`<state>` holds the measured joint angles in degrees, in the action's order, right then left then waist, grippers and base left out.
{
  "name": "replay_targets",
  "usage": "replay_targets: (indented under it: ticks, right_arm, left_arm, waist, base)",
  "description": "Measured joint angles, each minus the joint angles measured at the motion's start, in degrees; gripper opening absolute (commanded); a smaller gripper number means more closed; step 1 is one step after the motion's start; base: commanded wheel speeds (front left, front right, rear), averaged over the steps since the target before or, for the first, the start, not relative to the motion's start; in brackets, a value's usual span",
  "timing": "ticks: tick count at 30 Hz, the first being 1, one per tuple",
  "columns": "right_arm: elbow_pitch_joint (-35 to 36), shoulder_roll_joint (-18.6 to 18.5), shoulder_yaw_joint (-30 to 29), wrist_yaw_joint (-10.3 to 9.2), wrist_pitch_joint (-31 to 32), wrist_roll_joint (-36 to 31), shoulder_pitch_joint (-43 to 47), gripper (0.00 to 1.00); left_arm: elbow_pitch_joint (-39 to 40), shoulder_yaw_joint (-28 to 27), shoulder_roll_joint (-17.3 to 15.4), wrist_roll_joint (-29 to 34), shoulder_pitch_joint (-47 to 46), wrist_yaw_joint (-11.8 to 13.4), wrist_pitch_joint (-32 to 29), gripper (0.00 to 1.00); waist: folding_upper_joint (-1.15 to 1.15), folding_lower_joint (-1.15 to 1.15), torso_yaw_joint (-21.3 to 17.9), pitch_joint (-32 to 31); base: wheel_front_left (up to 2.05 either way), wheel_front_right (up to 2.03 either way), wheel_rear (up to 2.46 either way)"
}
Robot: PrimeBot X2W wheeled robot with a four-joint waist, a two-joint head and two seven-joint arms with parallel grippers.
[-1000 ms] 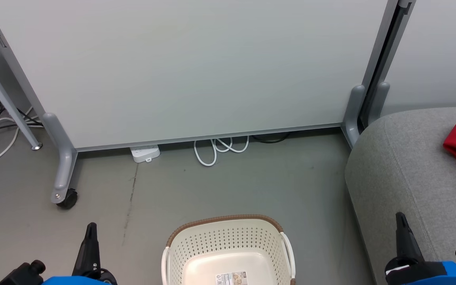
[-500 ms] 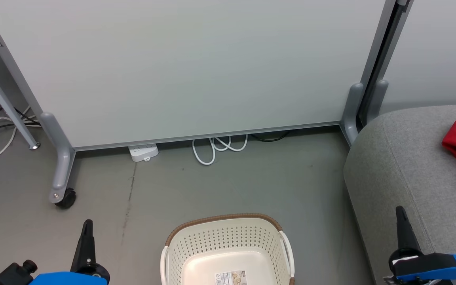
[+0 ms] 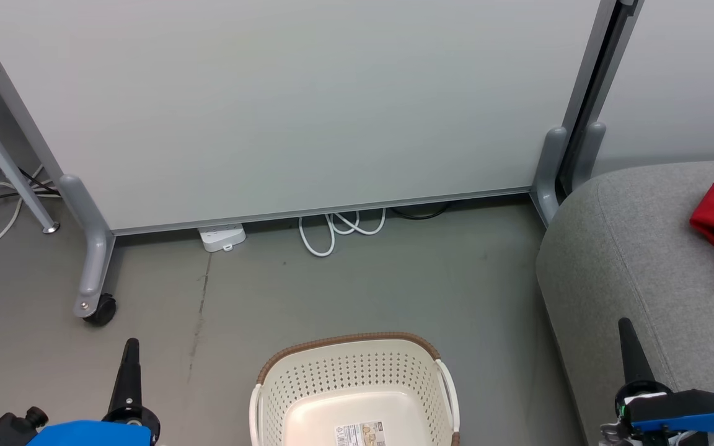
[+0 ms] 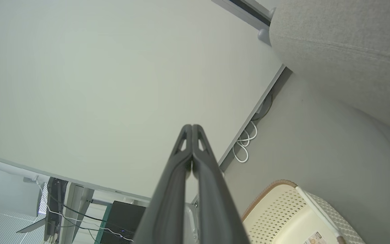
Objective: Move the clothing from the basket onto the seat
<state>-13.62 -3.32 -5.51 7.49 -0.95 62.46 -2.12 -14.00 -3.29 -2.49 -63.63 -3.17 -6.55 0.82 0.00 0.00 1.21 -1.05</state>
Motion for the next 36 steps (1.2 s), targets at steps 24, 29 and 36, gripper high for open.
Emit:
replay_targets:
  ticks: [24,29,36]
  right_arm:
    - [-0.15,0.16,-0.45,0.0,3.46,13.43,-1.47,0.0]
    - [-0.19,0.2,-0.52,0.0,4.0,15.8,-1.86,0.0]
    - [-0.25,0.23,-0.6,0.0,4.8,19.09,-2.5,0.0]
  left_arm:
    - [-0.03,-1.48,-0.07,-12.85,-1.17,-0.24,-3.3,0.0]
    - [-0.03,-1.74,-0.09,-15.24,-1.46,-0.26,-3.88,0.0]
    - [-0.04,-2.0,-0.11,-18.42,-1.62,-0.55,-4.79,0.0]
  waist:
    - [0.0,0.0,-0.47,0.48]
    - [0.0,-0.01,-0.57,0.58]
    - [0.0,-0.01,-0.71,0.72]
  base:
    - [0.0,0.0,0.0]
    - [0.0,0.0,0.0]
    - [0.0,0.0,0.0]
